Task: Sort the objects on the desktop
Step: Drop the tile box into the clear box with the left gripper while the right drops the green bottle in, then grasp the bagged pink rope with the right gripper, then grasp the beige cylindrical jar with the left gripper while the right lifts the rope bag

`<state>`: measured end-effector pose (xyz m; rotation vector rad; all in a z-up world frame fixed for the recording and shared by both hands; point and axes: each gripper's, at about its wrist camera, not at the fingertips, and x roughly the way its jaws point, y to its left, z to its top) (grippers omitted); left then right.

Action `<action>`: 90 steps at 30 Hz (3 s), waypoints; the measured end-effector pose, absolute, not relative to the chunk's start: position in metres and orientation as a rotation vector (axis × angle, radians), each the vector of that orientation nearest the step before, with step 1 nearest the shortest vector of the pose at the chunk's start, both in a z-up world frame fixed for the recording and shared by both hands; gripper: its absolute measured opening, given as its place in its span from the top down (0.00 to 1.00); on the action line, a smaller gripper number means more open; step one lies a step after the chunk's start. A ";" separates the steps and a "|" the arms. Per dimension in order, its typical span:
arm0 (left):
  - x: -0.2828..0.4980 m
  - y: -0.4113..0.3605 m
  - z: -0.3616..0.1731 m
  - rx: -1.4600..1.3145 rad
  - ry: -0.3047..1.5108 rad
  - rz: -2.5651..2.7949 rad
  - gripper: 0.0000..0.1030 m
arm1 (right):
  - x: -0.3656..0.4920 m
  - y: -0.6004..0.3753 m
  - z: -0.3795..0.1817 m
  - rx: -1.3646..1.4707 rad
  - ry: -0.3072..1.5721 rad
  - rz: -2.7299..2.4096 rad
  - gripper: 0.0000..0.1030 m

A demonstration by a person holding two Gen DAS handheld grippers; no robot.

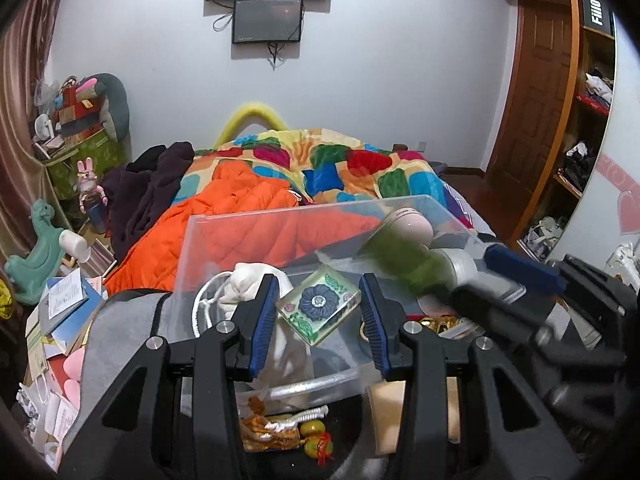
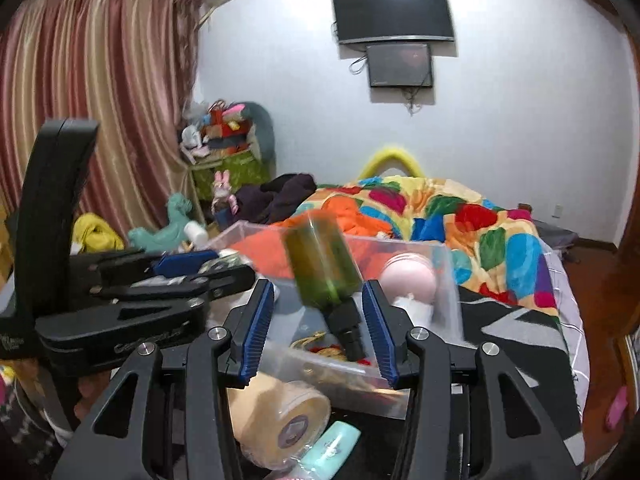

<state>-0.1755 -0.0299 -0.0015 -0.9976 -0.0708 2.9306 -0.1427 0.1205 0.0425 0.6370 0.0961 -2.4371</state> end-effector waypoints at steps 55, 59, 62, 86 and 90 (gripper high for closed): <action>-0.064 -0.043 -0.035 -1.021 -0.341 2.951 0.15 | -0.057 0.154 -0.035 1.003 0.019 -2.488 0.04; -0.062 -0.040 -0.038 -1.036 -0.328 2.964 0.15 | -0.055 0.161 -0.035 0.984 0.033 -2.453 0.18; -0.063 -0.035 -0.038 -1.046 -0.326 2.957 0.15 | -0.056 0.170 -0.032 0.977 -0.015 -2.426 0.37; -0.120 0.037 -0.045 -1.139 -0.122 2.888 0.15 | -0.070 0.239 -0.017 0.886 -0.309 -2.397 0.51; -0.131 0.037 -0.051 -1.165 -0.149 2.888 0.20 | -0.072 0.240 -0.017 0.878 -0.315 -2.393 0.51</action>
